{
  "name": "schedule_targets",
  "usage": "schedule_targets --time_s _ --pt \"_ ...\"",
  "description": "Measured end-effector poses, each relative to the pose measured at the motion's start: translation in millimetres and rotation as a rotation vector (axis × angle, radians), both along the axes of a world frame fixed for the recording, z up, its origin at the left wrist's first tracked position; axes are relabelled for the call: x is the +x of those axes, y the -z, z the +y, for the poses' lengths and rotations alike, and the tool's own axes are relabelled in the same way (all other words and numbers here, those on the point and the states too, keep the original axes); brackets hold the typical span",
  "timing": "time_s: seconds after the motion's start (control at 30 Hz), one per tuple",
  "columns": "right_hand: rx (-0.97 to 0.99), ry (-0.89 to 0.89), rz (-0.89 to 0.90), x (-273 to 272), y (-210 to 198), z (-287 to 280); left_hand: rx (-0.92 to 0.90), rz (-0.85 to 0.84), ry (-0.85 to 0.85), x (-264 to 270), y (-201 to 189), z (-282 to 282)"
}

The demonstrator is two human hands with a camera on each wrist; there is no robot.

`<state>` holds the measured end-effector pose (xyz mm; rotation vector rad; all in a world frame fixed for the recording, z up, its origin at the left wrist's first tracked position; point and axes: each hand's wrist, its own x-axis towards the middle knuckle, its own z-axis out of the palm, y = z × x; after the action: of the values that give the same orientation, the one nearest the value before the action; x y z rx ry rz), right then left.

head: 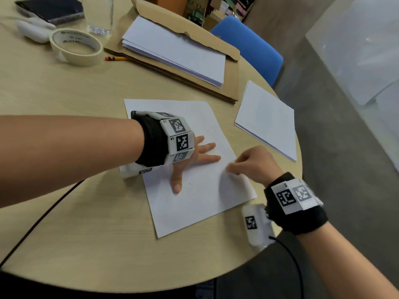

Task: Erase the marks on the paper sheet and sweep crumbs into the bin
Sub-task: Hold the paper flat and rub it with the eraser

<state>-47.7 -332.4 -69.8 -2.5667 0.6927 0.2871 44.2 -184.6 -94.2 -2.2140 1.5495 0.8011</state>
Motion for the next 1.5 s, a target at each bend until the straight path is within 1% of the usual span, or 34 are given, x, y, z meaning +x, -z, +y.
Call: schedule_targets --time_s 0.07,0.13,0.27,0.33,0.4,0.47,0.53,0.6,0.67,0.77,0.83,0.93,1.0,1.07,1.13,1.2,1.27,1.3,1.4,1.43,1.5 --pt "0.062 -0.068 0.029 1.0 7.3 16.0 0.002 0.009 -0.005 1.0 0.7 0.6" --pt "0.072 -0.07 0.059 -2.3 10.3 14.4 0.007 0.013 -0.001 0.7 0.2 0.5" --pt "-0.025 0.013 0.074 -10.5 1.4 -16.0 0.018 0.007 -0.004 0.1 -0.6 -0.8" --pt "-0.06 0.002 0.033 -10.3 1.4 -13.8 0.017 0.002 -0.002 -0.2 -0.6 -1.8" --pt "-0.003 -0.039 0.008 -6.5 4.4 -2.3 0.022 -0.005 -0.006 -0.1 -1.1 -1.8" --pt "0.061 -0.056 0.034 -5.1 8.4 2.0 0.024 0.003 -0.011 -0.9 -1.3 -1.5" --pt "0.053 -0.016 0.043 -6.0 7.5 -9.1 0.023 0.002 -0.012 -1.4 -2.2 -1.6" --pt "0.008 0.04 0.015 -7.1 3.5 -26.2 0.026 -0.013 -0.004 -1.8 -2.5 -1.5" --pt "-0.022 0.056 -0.033 -8.3 1.3 -31.1 0.026 -0.02 -0.005 -2.0 -2.3 -2.0" --pt "0.069 -0.025 -0.067 -6.4 4.7 -12.3 0.03 -0.005 -0.017 -1.5 -2.2 -2.5" --pt "0.107 -0.077 -0.004 -7.0 10.1 -2.9 0.035 0.01 -0.021 -1.7 -2.9 -2.0" --pt "0.053 -0.01 0.018 -8.7 10.1 -22.4 0.037 0.006 -0.018 -1.9 -4.0 -2.1" --pt "-0.019 0.059 -0.011 -9.9 5.7 -41.6 0.041 -0.008 -0.012 -3.2 -4.1 -1.9" --pt "-0.058 0.085 -0.07 -10.3 1.1 -45.3 0.044 -0.02 -0.009 -4.4 -4.2 -3.1" --pt "0.002 0.031 -0.126 -7.4 -0.4 -29.6 0.044 -0.022 -0.011 -3.4 -3.8 -3.8" --pt "0.071 -0.078 -0.081 -3.1 3.6 -9.3 0.047 -0.007 -0.02 -2.2 -2.4 -3.0" --pt "0.06 -0.145 -0.007 -1.4 10.6 -3.3 0.04 0.005 -0.02 -1.3 -1.5 -2.7" --pt "0.016 -0.139 0.007 -1.0 11.9 -9.3 0.037 0.005 -0.014 -0.8 -1.5 -2.7" --pt "-0.117 -0.039 -0.005 -4.7 7.1 -40.4 0.035 -0.005 -0.007 -0.7 -0.9 -2.2" --pt "-0.109 -0.026 -0.017 -6.2 4.2 -44.8 0.031 -0.005 -0.01 -0.5 -0.5 -2.6" --pt "-0.021 -0.043 -0.057 -6.1 0.9 -36.3 0.024 -0.001 -0.016 -0.3 0.1 -3.6"
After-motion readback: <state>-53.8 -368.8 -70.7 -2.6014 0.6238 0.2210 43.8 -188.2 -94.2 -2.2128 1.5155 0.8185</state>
